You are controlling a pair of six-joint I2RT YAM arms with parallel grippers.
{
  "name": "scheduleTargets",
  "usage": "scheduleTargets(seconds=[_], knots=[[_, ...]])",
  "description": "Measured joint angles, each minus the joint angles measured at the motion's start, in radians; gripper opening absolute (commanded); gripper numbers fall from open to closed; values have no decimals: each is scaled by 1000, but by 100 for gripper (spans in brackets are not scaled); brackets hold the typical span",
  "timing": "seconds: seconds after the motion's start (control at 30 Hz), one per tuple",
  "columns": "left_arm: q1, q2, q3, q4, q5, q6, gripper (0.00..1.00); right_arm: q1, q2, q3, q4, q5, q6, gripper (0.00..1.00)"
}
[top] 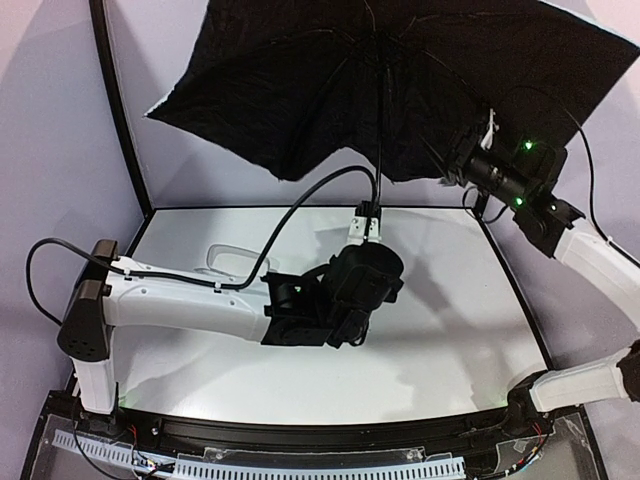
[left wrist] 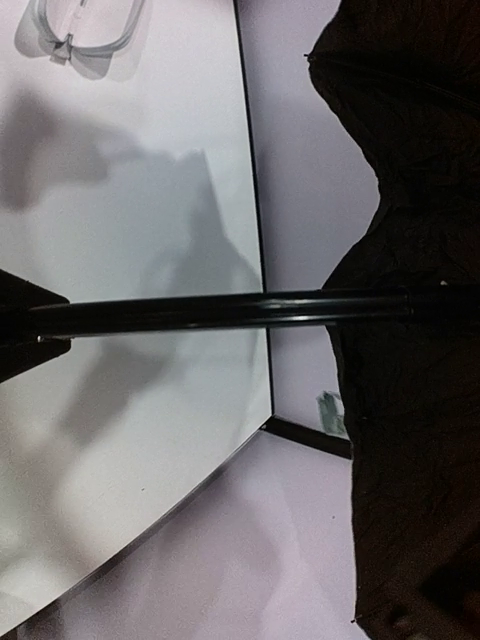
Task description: Open the umbrella
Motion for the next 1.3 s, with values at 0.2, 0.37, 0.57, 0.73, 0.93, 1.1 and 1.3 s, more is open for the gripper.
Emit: scheduleTargets(seconds=[0.2, 0.37, 0.57, 0.73, 0.93, 1.1, 1.3], knots=[[-30, 0, -25, -14, 23, -4, 1, 15, 99, 121, 44, 52, -2, 67], [-63, 0, -25, -15, 27, 2, 1, 31, 180, 185, 63, 94, -3, 55], [-75, 0, -25, -20, 28, 0, 1, 48, 190, 173, 96, 176, 2, 49], [-75, 0, -25, -30, 29, -14, 1, 59, 181, 167, 132, 230, -4, 45], [-76, 0, -25, -33, 33, -25, 1, 61, 181, 173, 144, 276, -8, 41], [-81, 0, -25, -39, 38, -25, 1, 61, 203, 206, 147, 278, -7, 37], [-87, 0, -25, -46, 46, -25, 1, 61, 225, 216, 152, 285, -4, 19]])
